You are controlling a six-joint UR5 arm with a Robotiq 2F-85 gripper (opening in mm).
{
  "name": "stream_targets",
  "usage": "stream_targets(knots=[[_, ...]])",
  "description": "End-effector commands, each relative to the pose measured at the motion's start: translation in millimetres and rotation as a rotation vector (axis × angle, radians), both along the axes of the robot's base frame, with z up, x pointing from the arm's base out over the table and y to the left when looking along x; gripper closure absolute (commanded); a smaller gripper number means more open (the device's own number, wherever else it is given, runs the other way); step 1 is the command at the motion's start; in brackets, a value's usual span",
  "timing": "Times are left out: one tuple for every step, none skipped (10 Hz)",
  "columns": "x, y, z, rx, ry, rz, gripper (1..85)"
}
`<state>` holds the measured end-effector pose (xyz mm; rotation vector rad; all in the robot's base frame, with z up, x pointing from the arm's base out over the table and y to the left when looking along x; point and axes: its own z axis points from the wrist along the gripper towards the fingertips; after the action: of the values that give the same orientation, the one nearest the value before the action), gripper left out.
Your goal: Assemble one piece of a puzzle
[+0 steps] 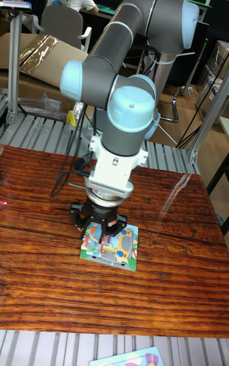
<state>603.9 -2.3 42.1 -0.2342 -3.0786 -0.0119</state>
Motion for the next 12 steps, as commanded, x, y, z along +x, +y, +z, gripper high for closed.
stream_targets(knots=[[9.1, 20, -2.2, 0.016, -0.020, -0.047, 84.3], [11.9, 25, -3.4, 0.017, -0.026, -0.063, 84.3], [13.7, 32, -5.3, 0.021, -0.030, -0.078, 84.3], [13.8, 35, -6.9, 0.021, -0.030, -0.087, 84.3], [12.8, 39, -8.3, 0.021, -0.030, -0.095, 84.3], [12.3, 42, -10.4, 0.019, -0.034, -0.098, 84.3], [11.4, 44, -12.2, 0.016, -0.036, -0.103, 84.3], [10.2, 45, -13.5, 0.015, -0.036, -0.106, 84.3], [8.5, 47, -15.3, 0.011, -0.038, -0.110, 84.3], [7.2, 48, -16.5, 0.010, -0.039, -0.113, 84.3], [5.7, 49, -17.2, 0.008, -0.041, -0.115, 84.3], [3.8, 50, -18.2, 0.007, -0.042, -0.118, 84.3]])
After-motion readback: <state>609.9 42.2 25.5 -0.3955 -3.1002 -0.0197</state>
